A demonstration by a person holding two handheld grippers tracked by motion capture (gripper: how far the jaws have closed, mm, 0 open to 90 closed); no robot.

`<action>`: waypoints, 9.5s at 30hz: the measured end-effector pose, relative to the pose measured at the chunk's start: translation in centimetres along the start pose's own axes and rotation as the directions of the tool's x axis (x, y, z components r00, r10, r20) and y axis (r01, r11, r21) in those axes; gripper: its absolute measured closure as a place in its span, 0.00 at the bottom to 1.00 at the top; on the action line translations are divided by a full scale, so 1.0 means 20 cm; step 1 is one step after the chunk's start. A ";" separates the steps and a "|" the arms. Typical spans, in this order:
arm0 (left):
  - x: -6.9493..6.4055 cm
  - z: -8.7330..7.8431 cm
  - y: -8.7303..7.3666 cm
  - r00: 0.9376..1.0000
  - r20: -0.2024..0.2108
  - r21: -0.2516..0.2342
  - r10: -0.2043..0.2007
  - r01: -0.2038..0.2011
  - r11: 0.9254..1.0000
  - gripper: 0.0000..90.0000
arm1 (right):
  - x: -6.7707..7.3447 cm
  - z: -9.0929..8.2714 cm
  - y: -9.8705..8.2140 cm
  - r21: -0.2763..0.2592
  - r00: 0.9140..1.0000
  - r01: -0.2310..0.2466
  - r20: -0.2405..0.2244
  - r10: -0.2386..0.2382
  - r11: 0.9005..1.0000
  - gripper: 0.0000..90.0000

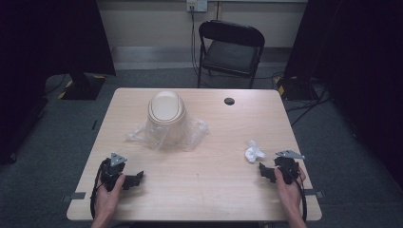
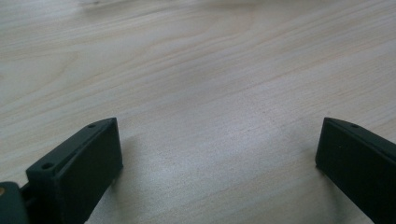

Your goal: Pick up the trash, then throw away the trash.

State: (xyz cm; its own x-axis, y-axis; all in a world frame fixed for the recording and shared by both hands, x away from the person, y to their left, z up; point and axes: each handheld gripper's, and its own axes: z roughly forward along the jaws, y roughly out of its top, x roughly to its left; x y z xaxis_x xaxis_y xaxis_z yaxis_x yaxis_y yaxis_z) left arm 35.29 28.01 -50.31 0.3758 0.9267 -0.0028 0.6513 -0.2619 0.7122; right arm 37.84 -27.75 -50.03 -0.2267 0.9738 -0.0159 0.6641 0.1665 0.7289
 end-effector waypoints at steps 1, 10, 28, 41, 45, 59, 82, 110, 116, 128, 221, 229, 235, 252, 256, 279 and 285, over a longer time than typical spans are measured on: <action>0.00 0.00 0.00 1.000 0.000 -0.002 -0.003 0.003 1.000 0.00 | 0.00 0.00 0.00 -0.001 1.000 -0.001 0.002 0.001 1.000 0.10; 0.00 0.00 0.00 1.000 0.001 -0.001 -0.001 0.001 1.000 0.00 | 0.00 -0.02 0.01 0.015 1.000 0.012 0.001 -0.012 1.000 0.15; 0.00 0.00 0.00 1.000 0.006 -0.001 0.005 -0.005 1.000 0.00 | 0.19 -0.12 0.14 -0.078 0.987 0.078 -0.133 -0.088 0.994 0.15; 0.00 0.00 0.00 1.000 0.006 -0.001 0.007 -0.007 1.000 0.00 | 0.51 -0.05 0.35 -0.091 0.942 0.144 -0.294 -0.164 0.985 0.16; 0.00 0.00 0.00 1.000 0.005 -0.001 0.007 -0.007 1.000 0.00 | 0.59 -0.01 0.40 -0.105 0.931 0.154 -0.319 -0.180 0.983 0.16; 0.00 0.00 0.00 1.000 0.004 -0.002 0.005 -0.005 1.000 0.00 | 0.81 0.04 0.63 -0.132 0.896 0.187 -0.383 -0.225 0.973 0.15; 0.00 0.00 0.00 1.000 0.004 -0.001 0.005 -0.005 1.000 0.00 | 1.07 0.21 1.11 -0.165 0.868 0.191 -0.433 -0.245 0.968 0.15; 0.00 0.00 0.00 1.000 0.004 -0.002 0.006 -0.006 1.000 0.00 | 1.17 0.40 1.20 -0.089 0.886 0.160 -0.427 -0.183 0.983 0.14; 0.00 0.00 0.00 1.000 0.004 -0.002 0.006 -0.006 1.000 0.00 | 1.20 0.42 1.20 -0.081 0.895 0.166 -0.405 -0.185 0.983 0.14; 0.00 0.00 0.00 1.000 0.005 -0.002 0.004 -0.004 1.000 0.00 | 1.22 0.48 1.20 -0.075 0.907 0.159 -0.383 -0.176 0.984 0.16; 0.00 0.00 0.00 1.000 -0.001 -0.003 -0.002 0.002 1.000 0.00 | 0.05 0.16 0.25 0.004 0.976 -0.029 -0.216 0.029 1.000 0.44; 0.00 0.00 0.00 1.000 -0.001 -0.003 -0.002 0.002 1.000 0.00 | 0.08 0.18 0.25 0.023 0.974 0.006 -0.228 0.000 1.000 0.61; 0.00 0.00 0.00 1.000 -0.001 -0.002 -0.001 0.001 1.000 0.00 | 0.10 0.18 0.25 0.006 0.981 0.020 -0.192 -0.019 1.000 0.84; 0.00 0.00 0.00 1.000 0.004 -0.003 0.000 0.000 1.000 0.00 | 0.13 0.12 0.26 -0.042 0.971 0.017 -0.237 -0.026 0.999 0.91; 0.00 0.00 0.00 1.000 0.004 -0.002 0.000 0.000 1.000 0.00 | 0.14 0.11 0.27 -0.038 0.970 0.022 -0.239 -0.031 0.999 0.91; 0.00 0.00 0.00 1.000 0.003 -0.003 0.000 0.000 1.000 0.00 | 0.25 0.06 0.32 -0.064 0.949 0.038 -0.311 -0.056 0.997 0.91; 0.00 0.00 0.00 1.000 0.003 -0.003 0.000 0.000 1.000 0.00 | 0.28 0.06 0.33 -0.071 0.940 0.043 -0.335 -0.065 0.997 0.91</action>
State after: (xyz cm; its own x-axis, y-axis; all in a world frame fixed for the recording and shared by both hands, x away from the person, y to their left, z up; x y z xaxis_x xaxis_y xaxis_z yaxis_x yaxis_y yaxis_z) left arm 35.25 28.04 -50.33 0.3777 0.9259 -0.0047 0.6495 -0.2613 0.7141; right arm 41.86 -20.91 -46.13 -0.4944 0.8531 0.1669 0.6014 0.1971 0.7742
